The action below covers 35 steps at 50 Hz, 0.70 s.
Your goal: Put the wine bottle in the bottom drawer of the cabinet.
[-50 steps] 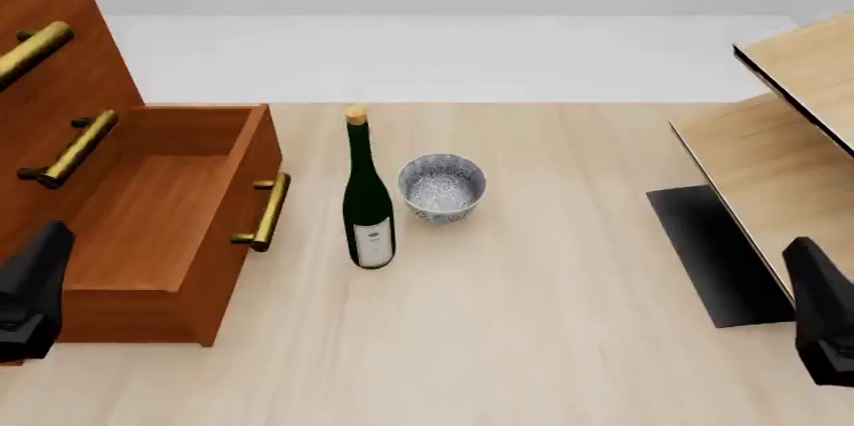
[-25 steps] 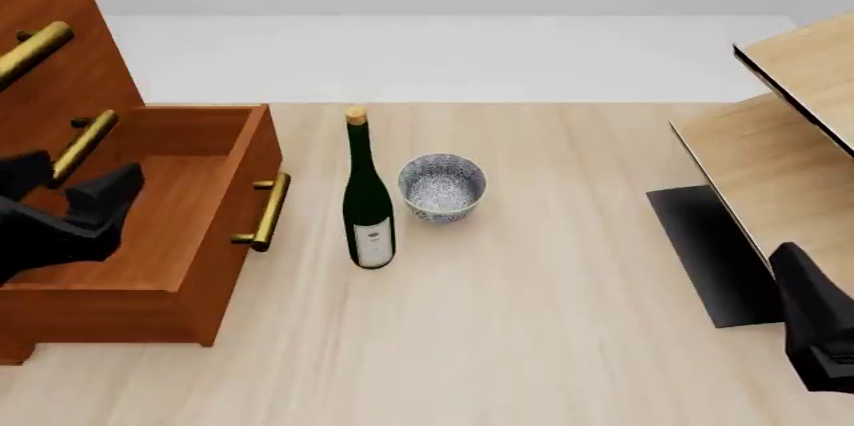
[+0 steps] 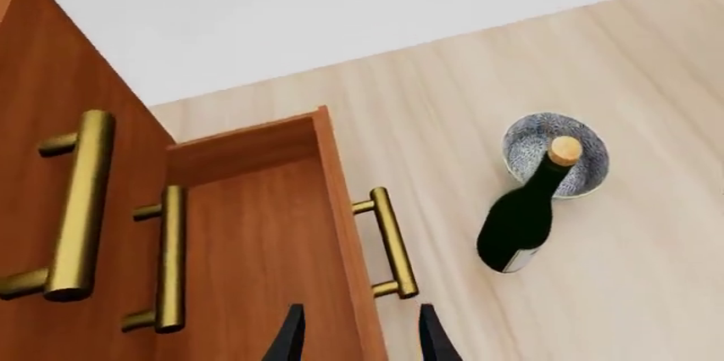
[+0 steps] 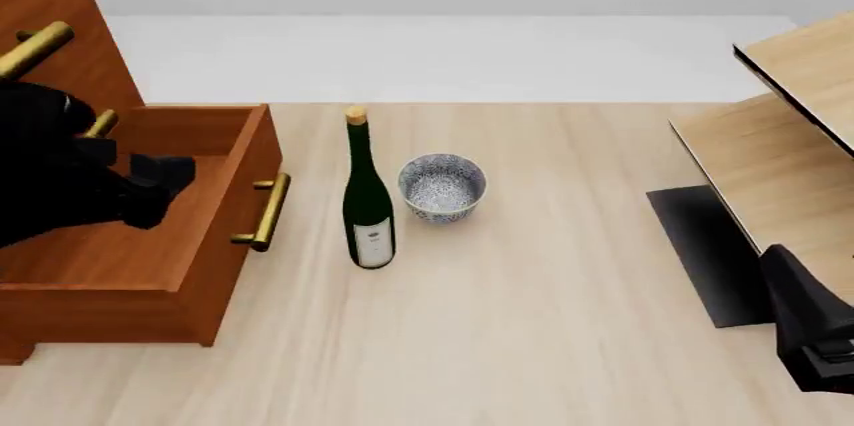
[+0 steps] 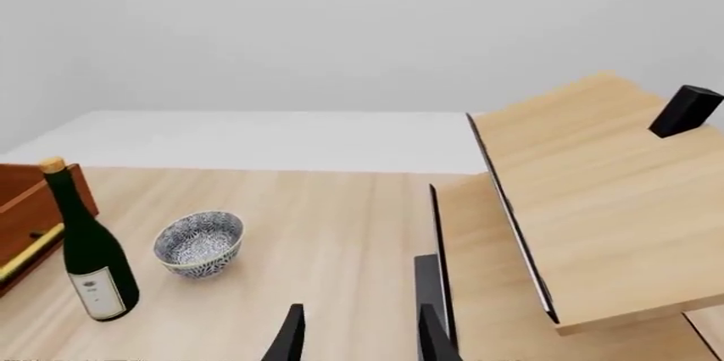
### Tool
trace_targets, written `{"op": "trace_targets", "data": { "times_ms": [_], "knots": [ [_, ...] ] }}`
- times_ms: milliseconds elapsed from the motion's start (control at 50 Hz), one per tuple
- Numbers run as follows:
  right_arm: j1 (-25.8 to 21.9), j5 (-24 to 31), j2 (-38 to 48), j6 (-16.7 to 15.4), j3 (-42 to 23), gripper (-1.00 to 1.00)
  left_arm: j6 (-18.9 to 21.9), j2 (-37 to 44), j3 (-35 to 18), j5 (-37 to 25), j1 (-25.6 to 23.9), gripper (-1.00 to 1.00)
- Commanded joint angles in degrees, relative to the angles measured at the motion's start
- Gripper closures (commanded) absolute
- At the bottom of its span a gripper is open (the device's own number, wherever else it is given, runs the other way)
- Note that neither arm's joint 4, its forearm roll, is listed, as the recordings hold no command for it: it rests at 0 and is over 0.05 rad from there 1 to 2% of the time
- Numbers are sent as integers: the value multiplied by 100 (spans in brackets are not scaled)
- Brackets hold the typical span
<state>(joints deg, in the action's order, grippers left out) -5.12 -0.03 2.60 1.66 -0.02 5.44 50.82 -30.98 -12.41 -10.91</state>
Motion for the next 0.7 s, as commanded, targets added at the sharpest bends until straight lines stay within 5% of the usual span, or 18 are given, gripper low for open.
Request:
{"op": "trace_targets", "data": {
  "times_ms": [20,700],
  "knots": [
    [-76,-63,122,19,-3,-100,-14,464,-244,-392,-145,-100],
    [-103,-95,233,27,-1,-100,-236,1151,293,530,-178,-100]
  ]
}}
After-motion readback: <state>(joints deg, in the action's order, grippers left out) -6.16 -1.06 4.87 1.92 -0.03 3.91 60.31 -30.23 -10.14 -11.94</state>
